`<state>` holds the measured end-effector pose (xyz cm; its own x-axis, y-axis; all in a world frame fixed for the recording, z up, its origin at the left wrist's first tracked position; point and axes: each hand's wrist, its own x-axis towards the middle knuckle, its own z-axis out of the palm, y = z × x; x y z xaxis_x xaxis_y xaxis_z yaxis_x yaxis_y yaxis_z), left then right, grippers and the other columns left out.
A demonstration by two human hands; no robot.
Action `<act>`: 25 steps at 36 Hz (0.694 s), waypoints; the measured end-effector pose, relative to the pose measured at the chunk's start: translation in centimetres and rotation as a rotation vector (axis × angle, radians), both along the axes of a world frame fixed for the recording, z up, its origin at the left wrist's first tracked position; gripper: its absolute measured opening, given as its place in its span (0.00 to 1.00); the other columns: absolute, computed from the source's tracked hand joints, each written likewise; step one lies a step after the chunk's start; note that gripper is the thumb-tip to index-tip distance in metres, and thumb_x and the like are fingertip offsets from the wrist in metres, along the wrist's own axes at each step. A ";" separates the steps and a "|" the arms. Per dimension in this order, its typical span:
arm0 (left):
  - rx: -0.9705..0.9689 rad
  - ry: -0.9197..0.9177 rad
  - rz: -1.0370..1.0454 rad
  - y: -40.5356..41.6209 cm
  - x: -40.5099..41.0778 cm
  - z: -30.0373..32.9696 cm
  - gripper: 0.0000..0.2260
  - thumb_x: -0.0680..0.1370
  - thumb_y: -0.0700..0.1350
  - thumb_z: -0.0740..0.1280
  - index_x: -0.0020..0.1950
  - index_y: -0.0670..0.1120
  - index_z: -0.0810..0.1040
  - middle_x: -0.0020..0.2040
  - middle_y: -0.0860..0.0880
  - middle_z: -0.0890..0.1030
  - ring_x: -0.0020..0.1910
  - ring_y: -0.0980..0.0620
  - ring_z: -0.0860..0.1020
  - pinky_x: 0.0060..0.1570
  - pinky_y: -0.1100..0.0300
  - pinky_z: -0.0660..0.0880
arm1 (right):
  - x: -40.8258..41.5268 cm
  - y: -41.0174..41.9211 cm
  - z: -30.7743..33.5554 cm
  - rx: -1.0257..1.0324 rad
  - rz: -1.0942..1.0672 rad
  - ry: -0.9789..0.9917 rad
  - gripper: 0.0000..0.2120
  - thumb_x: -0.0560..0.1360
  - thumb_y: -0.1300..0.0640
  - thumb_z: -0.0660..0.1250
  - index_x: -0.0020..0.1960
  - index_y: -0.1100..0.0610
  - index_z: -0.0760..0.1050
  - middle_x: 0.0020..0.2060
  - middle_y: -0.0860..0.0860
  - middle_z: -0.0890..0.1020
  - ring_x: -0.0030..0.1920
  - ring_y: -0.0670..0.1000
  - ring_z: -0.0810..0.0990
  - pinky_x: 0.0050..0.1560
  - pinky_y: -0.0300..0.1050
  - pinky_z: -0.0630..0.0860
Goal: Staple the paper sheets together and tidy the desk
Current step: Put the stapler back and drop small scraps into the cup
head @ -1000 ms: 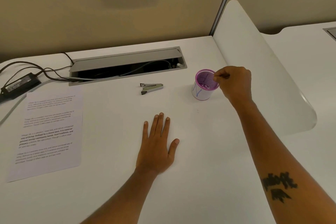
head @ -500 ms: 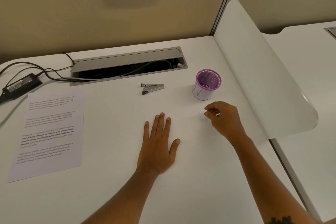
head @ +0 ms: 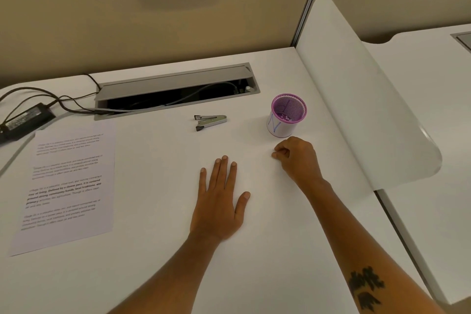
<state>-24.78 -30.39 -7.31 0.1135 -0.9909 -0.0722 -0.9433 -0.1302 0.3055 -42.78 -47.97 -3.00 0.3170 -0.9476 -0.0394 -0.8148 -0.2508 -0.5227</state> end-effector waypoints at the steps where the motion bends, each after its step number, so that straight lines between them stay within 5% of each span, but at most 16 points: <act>1: 0.000 0.001 0.000 0.0 0.0 0.0 0.34 0.86 0.64 0.47 0.88 0.48 0.46 0.89 0.46 0.43 0.88 0.48 0.41 0.85 0.38 0.47 | 0.0 0.0 -0.1 -0.006 0.003 0.005 0.06 0.75 0.58 0.76 0.51 0.60 0.86 0.47 0.54 0.86 0.46 0.54 0.83 0.50 0.44 0.78; 14: 0.004 0.002 0.002 0.0 0.1 0.0 0.35 0.86 0.64 0.47 0.88 0.48 0.45 0.89 0.47 0.43 0.87 0.49 0.41 0.85 0.38 0.47 | 0.5 1.0 -1.3 -0.120 0.043 0.110 0.00 0.76 0.66 0.73 0.46 0.63 0.82 0.43 0.58 0.83 0.44 0.57 0.81 0.44 0.42 0.70; 25: 0.004 0.002 0.000 0.0 0.0 0.0 0.34 0.86 0.63 0.47 0.88 0.48 0.45 0.89 0.47 0.43 0.87 0.49 0.40 0.85 0.38 0.47 | 0.6 1.5 -1.1 -0.090 0.111 0.196 0.05 0.77 0.70 0.67 0.49 0.61 0.77 0.45 0.56 0.79 0.44 0.53 0.74 0.44 0.42 0.70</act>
